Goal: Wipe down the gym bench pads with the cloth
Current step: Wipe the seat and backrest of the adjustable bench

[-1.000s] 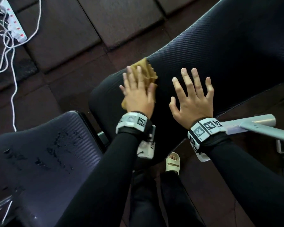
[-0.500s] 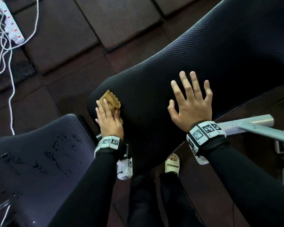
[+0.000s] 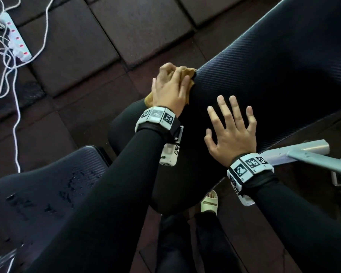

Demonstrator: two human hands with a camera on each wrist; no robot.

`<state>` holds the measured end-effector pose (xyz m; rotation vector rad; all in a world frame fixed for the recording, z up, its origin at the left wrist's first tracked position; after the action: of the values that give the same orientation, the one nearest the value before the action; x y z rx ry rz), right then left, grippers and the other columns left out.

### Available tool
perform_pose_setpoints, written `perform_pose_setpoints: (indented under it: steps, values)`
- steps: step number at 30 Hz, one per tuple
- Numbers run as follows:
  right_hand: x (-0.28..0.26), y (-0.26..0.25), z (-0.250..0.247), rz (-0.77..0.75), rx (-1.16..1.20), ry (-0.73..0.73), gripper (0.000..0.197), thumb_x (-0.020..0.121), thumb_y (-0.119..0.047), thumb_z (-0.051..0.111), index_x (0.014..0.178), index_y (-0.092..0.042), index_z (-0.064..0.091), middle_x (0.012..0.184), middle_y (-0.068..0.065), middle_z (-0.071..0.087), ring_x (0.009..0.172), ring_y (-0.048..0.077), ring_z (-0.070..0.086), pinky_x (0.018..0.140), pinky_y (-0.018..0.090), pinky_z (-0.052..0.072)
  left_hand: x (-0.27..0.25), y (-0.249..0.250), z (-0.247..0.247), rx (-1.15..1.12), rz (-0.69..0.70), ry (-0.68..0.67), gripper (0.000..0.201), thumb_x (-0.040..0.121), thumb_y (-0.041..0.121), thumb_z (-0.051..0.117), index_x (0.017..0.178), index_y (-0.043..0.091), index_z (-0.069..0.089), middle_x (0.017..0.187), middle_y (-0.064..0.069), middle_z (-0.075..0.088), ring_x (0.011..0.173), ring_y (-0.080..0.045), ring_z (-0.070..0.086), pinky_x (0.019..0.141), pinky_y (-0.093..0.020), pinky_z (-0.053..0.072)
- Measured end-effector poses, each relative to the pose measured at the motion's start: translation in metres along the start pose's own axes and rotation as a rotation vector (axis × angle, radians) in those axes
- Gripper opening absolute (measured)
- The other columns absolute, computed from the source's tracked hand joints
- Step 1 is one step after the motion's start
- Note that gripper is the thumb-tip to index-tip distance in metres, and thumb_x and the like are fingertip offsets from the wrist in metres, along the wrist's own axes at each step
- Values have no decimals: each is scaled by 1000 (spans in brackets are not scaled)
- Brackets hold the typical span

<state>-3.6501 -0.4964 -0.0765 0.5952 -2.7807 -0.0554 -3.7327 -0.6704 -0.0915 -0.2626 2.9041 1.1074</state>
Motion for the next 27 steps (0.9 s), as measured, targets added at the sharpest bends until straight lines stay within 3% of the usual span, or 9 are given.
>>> perform_pose_setpoints:
  steps: [3, 7, 12, 15, 19, 23, 27]
  values:
    - [0, 0, 0, 2, 4, 2, 50, 90, -37, 42, 137, -21, 45, 152, 5, 31, 143, 24, 22, 114, 50, 14, 3, 8, 2, 25, 75, -56, 42, 99, 43, 37, 140, 33, 41, 134, 4, 47, 120, -17, 47, 104, -42, 32]
    - [1, 0, -1, 1, -3, 2, 50, 89, -37, 42, 137, -21, 45, 152, 4, 32, 143, 24, 22, 114, 50, 15, -2, -9, 1, 89, 151, -79, 43, 97, 52, 35, 138, 42, 41, 131, 9, 51, 119, -17, 47, 98, -39, 36]
    - [1, 0, -1, 5, 10, -10, 50, 89, -37, 43, 137, -21, 45, 151, 4, 32, 142, 25, 22, 114, 50, 14, -12, -67, -8, 112, 42, -70, 43, 96, 56, 34, 133, 39, 49, 131, 10, 53, 120, -20, 47, 98, -40, 39]
    - [1, 0, -1, 5, 9, -13, 50, 89, -37, 43, 137, -21, 46, 151, 5, 32, 142, 25, 23, 114, 51, 14, -21, -92, -15, 104, -69, -73, 41, 98, 51, 34, 134, 37, 49, 134, 10, 50, 126, -19, 41, 102, -39, 31]
    - [1, 1, 0, 8, 5, -13, 50, 89, -37, 43, 136, -21, 46, 151, 5, 32, 142, 25, 22, 114, 51, 14, -9, -59, -6, 124, -42, -174, 42, 95, 60, 25, 131, 50, 43, 138, 19, 45, 129, -16, 36, 107, -41, 23]
    - [1, 0, 0, 6, -7, -11, 51, 89, -37, 44, 137, -22, 45, 152, 4, 32, 143, 25, 22, 114, 50, 13, -2, -30, 3, 127, 10, -159, 40, 96, 58, 30, 132, 46, 44, 137, 19, 47, 129, -14, 36, 107, -39, 21]
    - [1, 0, 1, 9, -2, -10, 50, 89, -37, 43, 137, -22, 45, 151, 4, 32, 143, 24, 22, 114, 51, 15, -11, -54, -4, 157, 19, -81, 37, 100, 48, 30, 130, 38, 50, 128, 13, 55, 126, -17, 41, 103, -37, 29]
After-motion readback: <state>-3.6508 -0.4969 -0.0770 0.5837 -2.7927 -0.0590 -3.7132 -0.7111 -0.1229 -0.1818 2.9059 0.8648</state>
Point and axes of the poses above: each hand's wrist, its own x-axis towards the middle knuckle, its own z-axis out of the palm, y = z × x, the point moved 4 cm from there along x, towards the middle knuckle
